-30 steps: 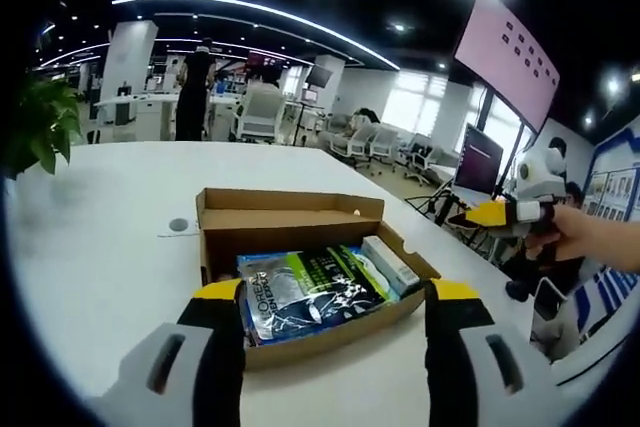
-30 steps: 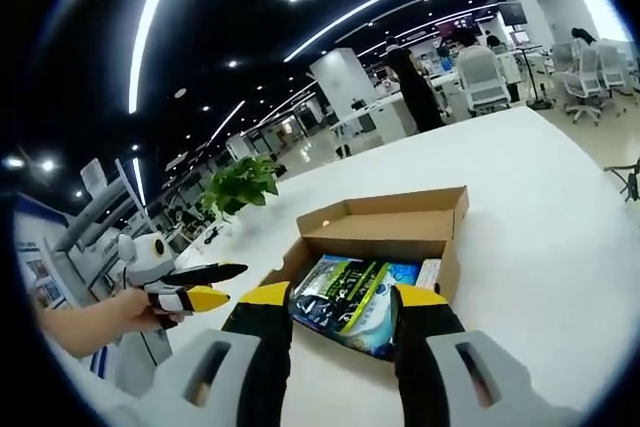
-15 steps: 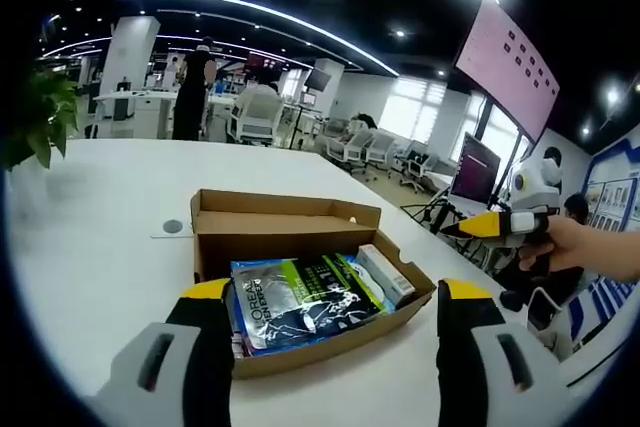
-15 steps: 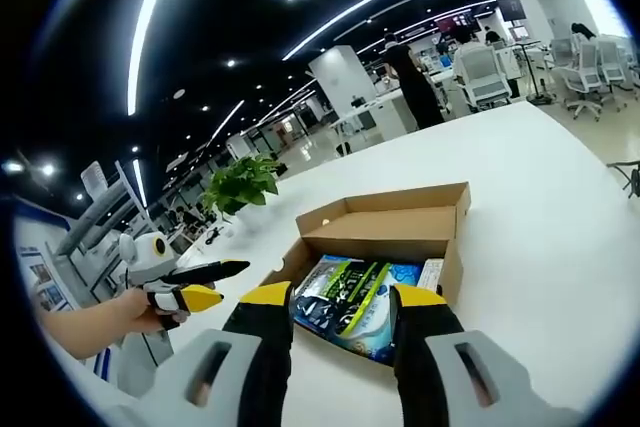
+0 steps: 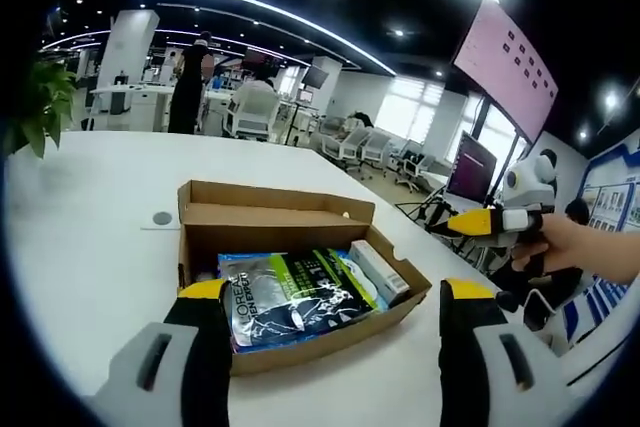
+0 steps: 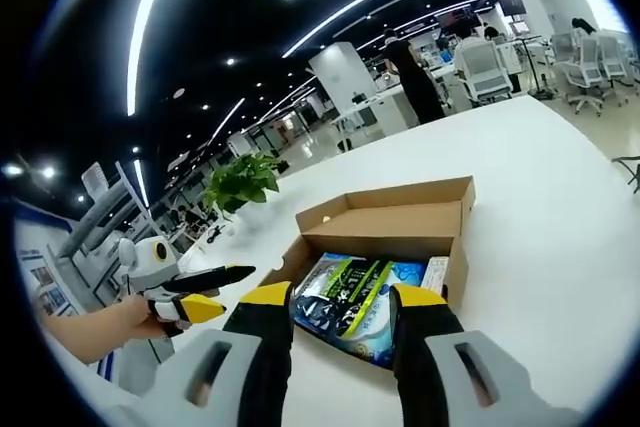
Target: Operate the shoe box by opening the lid, removing the specified soft item, and placing it in the target area until the item is outside and the box remains undamaged.
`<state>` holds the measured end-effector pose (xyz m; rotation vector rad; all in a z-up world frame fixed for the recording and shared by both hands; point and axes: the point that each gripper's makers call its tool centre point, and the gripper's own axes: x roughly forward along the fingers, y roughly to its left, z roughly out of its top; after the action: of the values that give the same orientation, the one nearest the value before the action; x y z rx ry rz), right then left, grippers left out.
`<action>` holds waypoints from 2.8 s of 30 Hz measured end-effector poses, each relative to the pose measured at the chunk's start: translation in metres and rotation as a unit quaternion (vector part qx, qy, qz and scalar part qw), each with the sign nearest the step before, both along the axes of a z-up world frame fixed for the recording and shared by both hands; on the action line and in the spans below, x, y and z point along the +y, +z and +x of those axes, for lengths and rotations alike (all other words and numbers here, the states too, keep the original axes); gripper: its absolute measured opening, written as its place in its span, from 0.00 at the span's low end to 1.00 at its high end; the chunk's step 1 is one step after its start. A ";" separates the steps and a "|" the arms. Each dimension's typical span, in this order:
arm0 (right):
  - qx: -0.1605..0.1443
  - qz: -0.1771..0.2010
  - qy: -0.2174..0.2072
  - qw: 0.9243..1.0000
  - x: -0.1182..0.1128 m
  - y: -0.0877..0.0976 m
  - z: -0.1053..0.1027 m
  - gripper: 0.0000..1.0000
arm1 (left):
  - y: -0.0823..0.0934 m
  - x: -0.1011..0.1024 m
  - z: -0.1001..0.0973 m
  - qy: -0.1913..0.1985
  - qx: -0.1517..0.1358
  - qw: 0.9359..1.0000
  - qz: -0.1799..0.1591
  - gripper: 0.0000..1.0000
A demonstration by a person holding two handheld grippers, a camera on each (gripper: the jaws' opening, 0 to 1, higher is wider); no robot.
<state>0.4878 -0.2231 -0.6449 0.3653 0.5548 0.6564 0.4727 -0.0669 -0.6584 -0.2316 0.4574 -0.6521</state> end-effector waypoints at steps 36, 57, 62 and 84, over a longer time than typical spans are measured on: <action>0.026 -0.003 0.015 1.000 0.020 -0.026 0.007 0.34 | -0.015 0.009 0.009 -0.004 0.021 1.000 -0.010 0.87; 0.052 -0.016 0.030 0.998 0.029 -0.041 0.000 0.33 | -0.033 0.004 0.013 -0.017 0.038 0.999 -0.015 0.79; 0.055 -0.015 0.032 0.998 0.033 -0.042 -0.001 0.32 | -0.032 0.001 0.016 -0.024 0.032 0.999 -0.013 0.77; 0.071 -0.029 0.056 0.996 0.051 -0.063 -0.004 0.26 | -0.046 -0.001 0.029 -0.026 0.044 0.999 -0.017 0.75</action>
<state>0.4839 -0.1723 -0.7082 0.3286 0.7318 0.7243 0.5020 -0.0679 -0.7042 -0.2824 0.5390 -0.7022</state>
